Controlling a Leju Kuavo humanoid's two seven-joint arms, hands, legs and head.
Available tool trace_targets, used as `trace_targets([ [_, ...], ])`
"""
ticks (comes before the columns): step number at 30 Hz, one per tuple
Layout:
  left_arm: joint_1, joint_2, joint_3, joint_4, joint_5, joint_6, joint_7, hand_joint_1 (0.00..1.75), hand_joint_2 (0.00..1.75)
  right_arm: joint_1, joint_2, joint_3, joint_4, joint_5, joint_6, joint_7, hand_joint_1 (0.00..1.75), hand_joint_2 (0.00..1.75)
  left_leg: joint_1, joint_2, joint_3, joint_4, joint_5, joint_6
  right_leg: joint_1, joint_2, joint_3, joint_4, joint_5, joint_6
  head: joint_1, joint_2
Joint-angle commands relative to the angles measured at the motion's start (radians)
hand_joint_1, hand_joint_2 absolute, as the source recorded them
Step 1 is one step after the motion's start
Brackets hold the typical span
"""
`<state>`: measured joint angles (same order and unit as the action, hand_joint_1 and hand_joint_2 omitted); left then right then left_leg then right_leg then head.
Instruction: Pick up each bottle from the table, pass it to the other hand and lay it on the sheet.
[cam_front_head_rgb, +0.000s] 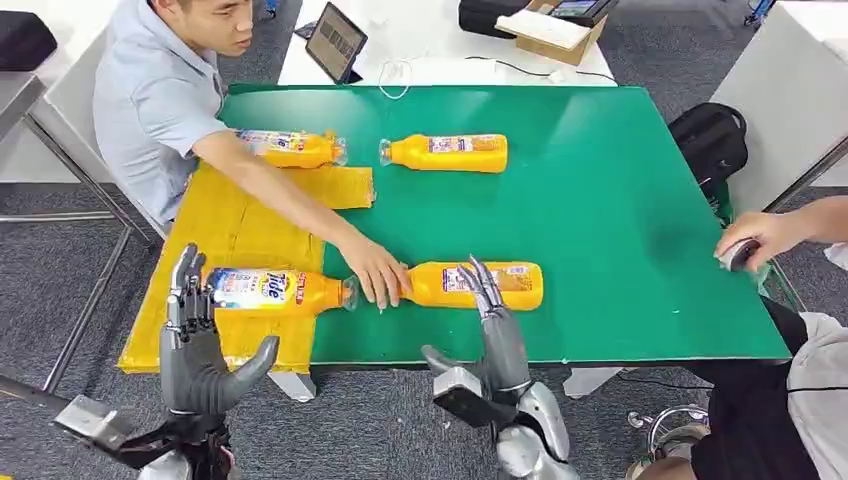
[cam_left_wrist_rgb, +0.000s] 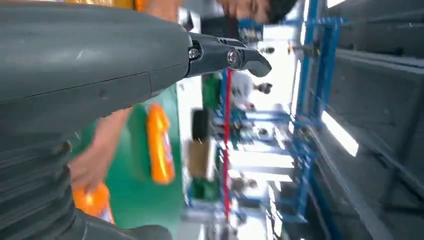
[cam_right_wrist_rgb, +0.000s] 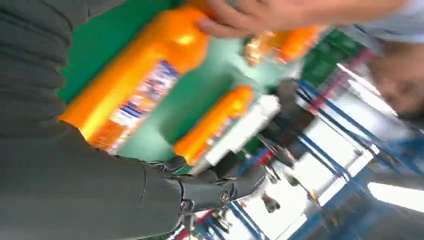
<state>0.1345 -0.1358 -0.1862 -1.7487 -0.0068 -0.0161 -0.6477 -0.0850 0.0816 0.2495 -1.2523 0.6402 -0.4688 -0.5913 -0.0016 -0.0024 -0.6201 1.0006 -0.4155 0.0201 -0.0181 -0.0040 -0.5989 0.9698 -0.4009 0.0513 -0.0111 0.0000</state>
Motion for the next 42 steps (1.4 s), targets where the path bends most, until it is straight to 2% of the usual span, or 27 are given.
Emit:
trace_targets([
  [1,-0.065,-0.003,-0.02,0.107,-0.011,-0.018,0.014,0.0,1.75,-0.215,-0.06,-0.012,0.357,0.115,0.061,0.099,0.0,1.75,0.0,0.001,0.004,-0.001,0.0,-0.001,0.001,0.001,0.004,-0.001,0.001,-0.001,0.0,0.0],
  [4,-0.07,-0.003,-0.014,0.118,-0.01,-0.017,0.012,0.0,1.75,-0.225,-0.06,-0.01,0.379,0.12,0.061,0.1,0.0,1.75,0.0,0.0,0.005,-0.002,0.002,0.0,0.0,0.0,0.004,-0.001,0.0,-0.001,0.0,0.0],
  [8,-0.072,-0.004,-0.009,0.119,-0.005,-0.025,0.024,0.0,1.75,-0.269,-0.077,0.012,0.442,0.186,0.055,0.171,0.0,1.75,0.0,0.001,0.004,-0.001,0.001,0.0,0.001,0.0,0.004,-0.001,0.0,-0.001,0.0,0.0],
  [9,-0.078,-0.001,-0.014,0.122,-0.007,-0.032,0.027,0.0,1.75,-0.301,-0.08,0.007,0.465,0.2,0.033,0.186,0.0,1.75,0.001,0.001,0.007,-0.001,0.0,0.0,0.001,0.0,0.007,-0.001,-0.001,-0.002,0.0,0.0],
  [14,-0.126,0.017,-0.027,0.164,-0.019,-0.044,0.046,0.0,1.75,-0.492,-0.076,-0.006,0.663,0.202,0.101,0.255,0.0,1.75,0.0,0.003,0.005,0.0,0.0,0.0,0.0,0.003,0.004,0.001,0.0,-0.002,0.0,0.0],
  [18,-0.142,0.027,-0.024,0.193,-0.023,-0.045,0.074,0.0,1.75,-0.567,-0.077,0.019,0.767,0.239,0.15,0.3,0.0,1.75,0.0,0.002,0.004,0.0,0.002,0.0,0.0,0.002,0.004,0.0,0.001,-0.002,0.0,0.0],
  [27,-0.14,0.027,-0.022,0.192,-0.023,-0.045,0.073,0.0,1.75,-0.565,-0.074,0.021,0.771,0.241,0.145,0.303,0.0,1.75,0.0,0.001,0.003,0.0,0.002,0.001,0.0,0.0,0.003,0.0,0.002,-0.002,0.0,0.0],
  [31,-0.145,0.027,-0.016,0.207,-0.019,-0.05,0.097,0.0,1.75,-0.593,-0.083,0.045,0.8,0.294,0.112,0.346,0.0,1.75,0.0,0.001,0.004,0.0,0.002,0.0,0.0,0.001,0.004,0.001,0.002,-0.003,0.0,0.0],
  [36,-0.152,0.038,-0.02,0.223,-0.007,-0.071,0.125,0.0,1.75,-0.638,-0.089,0.04,0.856,0.289,0.22,0.385,0.0,1.75,0.001,0.001,0.005,0.001,0.001,0.0,0.001,0.0,0.004,0.002,0.001,-0.004,0.0,0.0],
  [39,-0.153,0.044,-0.018,0.243,0.007,-0.09,0.134,0.0,1.75,-0.647,-0.08,0.035,0.889,0.265,0.302,0.355,0.0,1.75,0.0,0.0,0.005,0.0,0.002,0.0,0.001,0.0,0.005,0.001,0.001,-0.003,0.0,0.0],
  [42,-0.153,0.048,-0.018,0.259,0.024,-0.112,0.141,0.0,1.75,-0.651,-0.069,0.059,0.907,0.28,0.33,0.355,0.0,1.75,0.0,0.001,0.004,-0.001,0.002,0.0,0.0,0.001,0.004,0.0,0.002,-0.003,0.0,0.0],
])
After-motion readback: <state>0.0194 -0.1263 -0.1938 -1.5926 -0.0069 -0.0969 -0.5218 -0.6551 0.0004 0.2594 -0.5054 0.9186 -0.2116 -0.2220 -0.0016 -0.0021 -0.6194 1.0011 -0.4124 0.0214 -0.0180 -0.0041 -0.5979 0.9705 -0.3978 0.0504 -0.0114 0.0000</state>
